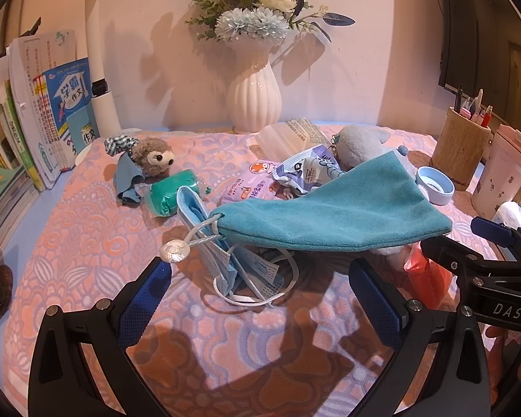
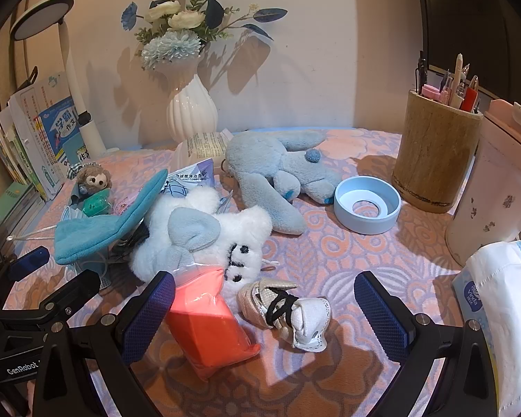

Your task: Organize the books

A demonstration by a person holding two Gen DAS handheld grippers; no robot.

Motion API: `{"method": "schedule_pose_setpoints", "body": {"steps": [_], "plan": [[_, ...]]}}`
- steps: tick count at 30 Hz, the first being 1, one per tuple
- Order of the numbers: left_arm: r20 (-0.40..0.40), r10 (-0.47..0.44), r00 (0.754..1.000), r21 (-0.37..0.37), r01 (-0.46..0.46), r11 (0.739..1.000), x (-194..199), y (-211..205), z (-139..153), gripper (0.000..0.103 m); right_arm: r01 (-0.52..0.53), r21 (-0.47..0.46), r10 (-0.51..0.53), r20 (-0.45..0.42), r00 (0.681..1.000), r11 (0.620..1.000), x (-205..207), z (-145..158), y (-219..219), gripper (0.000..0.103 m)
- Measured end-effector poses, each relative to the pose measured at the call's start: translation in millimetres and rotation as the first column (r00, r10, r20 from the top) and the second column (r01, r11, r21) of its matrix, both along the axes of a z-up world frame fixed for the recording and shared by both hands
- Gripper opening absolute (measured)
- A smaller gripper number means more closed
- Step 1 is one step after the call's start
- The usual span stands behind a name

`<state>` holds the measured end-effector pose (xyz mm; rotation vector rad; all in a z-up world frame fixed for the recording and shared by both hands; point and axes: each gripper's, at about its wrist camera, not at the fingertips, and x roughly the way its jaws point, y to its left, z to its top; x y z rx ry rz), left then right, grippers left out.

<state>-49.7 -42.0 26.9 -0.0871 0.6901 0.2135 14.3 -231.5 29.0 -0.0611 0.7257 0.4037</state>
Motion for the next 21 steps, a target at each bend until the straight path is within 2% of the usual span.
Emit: {"method": "schedule_pose_setpoints", "body": {"steps": [7, 11, 17, 21], "plan": [[-0.001, -0.006, 1.000, -0.022, 0.006, 1.000, -0.8, 2.7, -0.5, 0.102, 0.005, 0.003, -0.005, 0.009, 1.000, 1.000, -0.6, 0.9, -0.9, 0.103], [-0.005, -0.022, 1.000, -0.082, 0.021, 0.996, -6.2, 11.6, 3.0, 0.102, 0.007, 0.025, -0.007, 0.019, 1.000, 1.000, -5.2, 3.4, -5.0, 0.103], [-0.028, -0.080, 0.996, -0.153, 0.075, 0.985, -27.5, 29.6, 7.7, 0.102, -0.020, 0.100, 0.023, -0.033, 0.999, 0.995, -10.4, 8.9, -18.2, 0.103], [-0.022, -0.102, 0.995, -0.118, 0.098, 0.988, -33.5, 41.0, 18.7, 0.102, -0.045, 0.089, 0.050, -0.062, 0.997, 0.995, -15.3, 12.2, -18.9, 0.103]]}}
